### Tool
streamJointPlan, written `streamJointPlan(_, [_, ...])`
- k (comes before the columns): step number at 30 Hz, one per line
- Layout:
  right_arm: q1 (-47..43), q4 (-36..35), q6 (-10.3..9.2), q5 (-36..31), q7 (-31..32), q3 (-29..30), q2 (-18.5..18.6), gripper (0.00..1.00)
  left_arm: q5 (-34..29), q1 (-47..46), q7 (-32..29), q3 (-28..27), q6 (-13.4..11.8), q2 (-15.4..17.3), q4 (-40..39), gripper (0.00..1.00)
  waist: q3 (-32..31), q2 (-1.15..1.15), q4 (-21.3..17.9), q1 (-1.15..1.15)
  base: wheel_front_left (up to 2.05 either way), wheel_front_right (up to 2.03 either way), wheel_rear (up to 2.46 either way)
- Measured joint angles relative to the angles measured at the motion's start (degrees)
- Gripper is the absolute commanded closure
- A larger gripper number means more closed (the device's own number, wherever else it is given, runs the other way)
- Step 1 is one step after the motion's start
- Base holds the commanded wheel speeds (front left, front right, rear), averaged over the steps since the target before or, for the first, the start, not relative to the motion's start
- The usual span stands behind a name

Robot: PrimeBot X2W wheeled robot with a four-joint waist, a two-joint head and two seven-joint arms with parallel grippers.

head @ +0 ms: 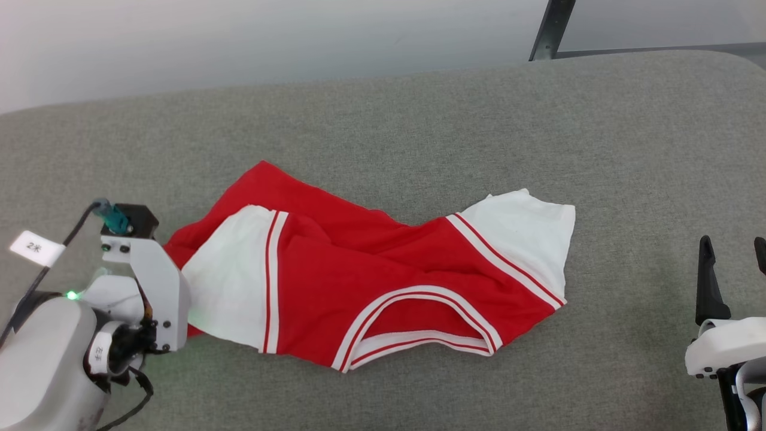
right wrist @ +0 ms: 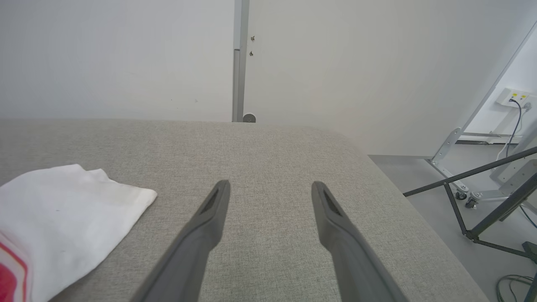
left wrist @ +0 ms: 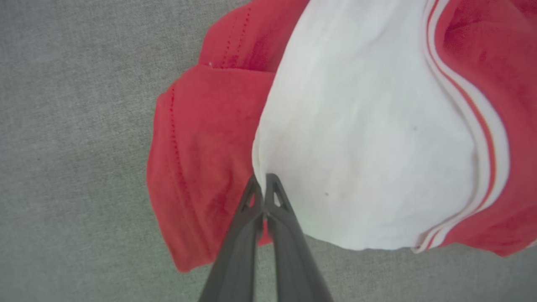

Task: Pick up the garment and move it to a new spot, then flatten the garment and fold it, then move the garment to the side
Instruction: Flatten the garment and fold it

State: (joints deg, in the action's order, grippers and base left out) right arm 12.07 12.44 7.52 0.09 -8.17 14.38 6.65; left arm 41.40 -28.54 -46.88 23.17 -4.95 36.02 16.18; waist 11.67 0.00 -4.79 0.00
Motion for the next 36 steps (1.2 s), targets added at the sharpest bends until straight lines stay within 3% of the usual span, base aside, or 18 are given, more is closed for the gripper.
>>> streamJointPlan(7, [0.27,-1.25,0.0,1.01,0.87,-2.56,1.1,0.0,0.47,-0.7,-0.49,-0.19,-0.1,0.15,-1.02,1.0,-0.36,0.0,0.36,0.0,0.0,0.0,0.0])
streamJointPlan(11, [1.9,-2.52,-0.01,3.37,4.39,-5.88,2.68,0.0,0.46,-0.99,-0.49,0.22,-0.09,-0.05,-2.11,1.0,-0.5,0.0,1.0,0.0,0.0,0.0,0.0])
streamJointPlan(25, [11.05,1.16,0.0,18.5,34.99,-19.54,14.33,0.0,0.02,-5.45,0.13,3.56,1.52,-5.2,-1.65,1.0,-0.1,0.0,5.78,0.0,0.0,0.0,0.0])
streamJointPlan(30, [13.88,4.74,0.0,21.65,41.94,-22.39,17.01,0.0,-0.04,-7.13,1.14,4.44,2.83,-6.98,-0.15,1.0,0.59,0.0,7.85,0.0,0.0,0.0,0.0])
streamJointPlan(36, [18.06,9.37,0.0,24.51,45.91,-24.37,18.72,0.0,-0.04,-9.22,2.4,5.13,4.02,-8.72,1.77,1.0,2.24,0.0,9.84,0.0,0.0,0.0,0.0])
